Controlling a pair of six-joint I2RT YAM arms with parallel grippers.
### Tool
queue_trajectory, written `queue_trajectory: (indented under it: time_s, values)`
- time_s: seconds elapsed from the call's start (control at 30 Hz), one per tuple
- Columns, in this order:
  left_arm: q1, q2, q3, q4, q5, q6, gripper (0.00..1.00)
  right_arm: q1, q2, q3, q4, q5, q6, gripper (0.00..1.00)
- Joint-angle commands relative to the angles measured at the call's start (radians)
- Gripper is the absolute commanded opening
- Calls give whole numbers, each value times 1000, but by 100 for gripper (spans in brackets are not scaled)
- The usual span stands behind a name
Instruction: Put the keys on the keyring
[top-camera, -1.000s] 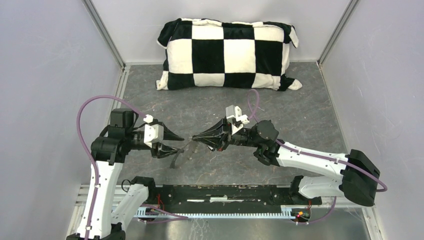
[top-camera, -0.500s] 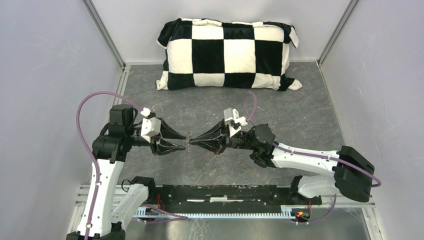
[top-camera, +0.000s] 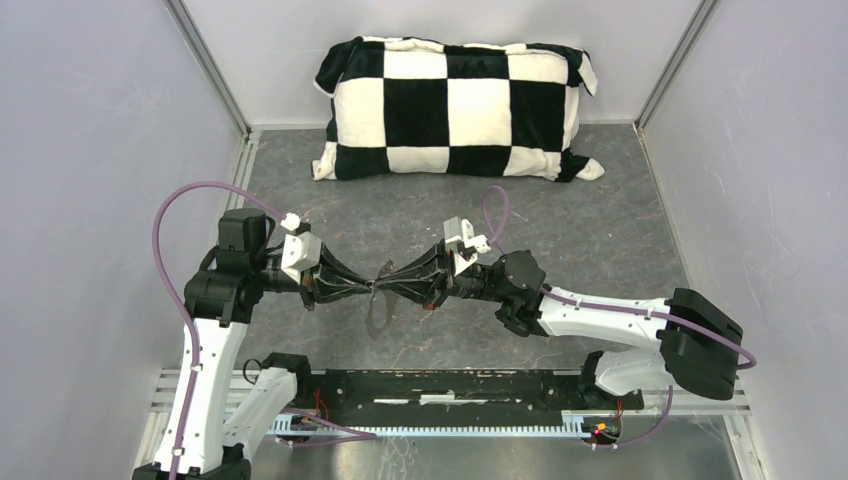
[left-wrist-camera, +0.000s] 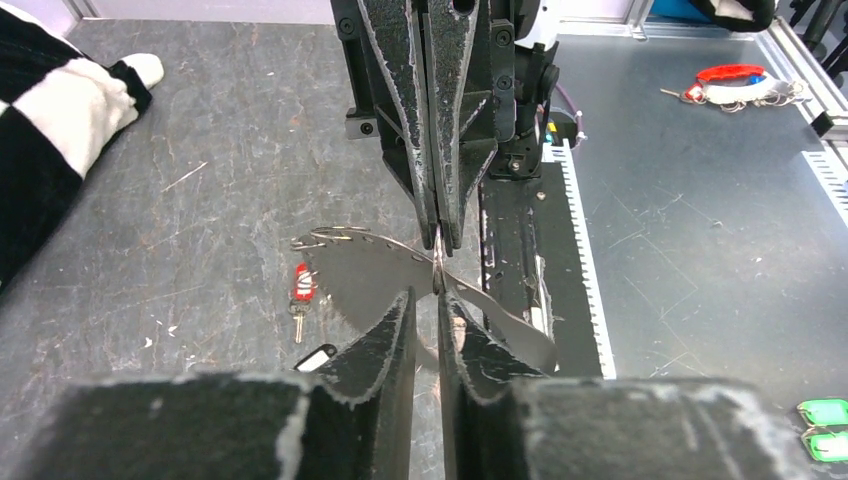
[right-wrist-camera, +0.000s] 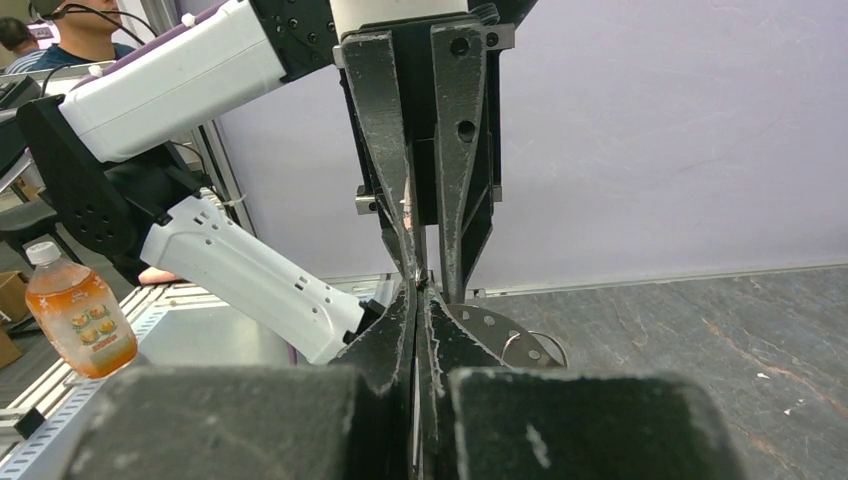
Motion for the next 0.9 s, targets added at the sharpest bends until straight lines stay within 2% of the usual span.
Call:
queue_trajectory:
  time_s: [0.0, 0.23, 0.4, 0.87]
  values:
    - [-2, 3, 18, 23, 19, -18, 18, 15, 11, 36, 62, 1, -6, 1]
    - [-2, 16, 30, 23, 30, -26, 24, 18, 8, 32, 46, 19, -21, 1]
    - [-3, 0, 23, 26, 33, -47, 36, 18, -6, 25, 36, 49, -35, 1]
    - [-3, -24, 7, 28, 18, -63, 36, 16, -53, 9, -20, 104, -93, 1]
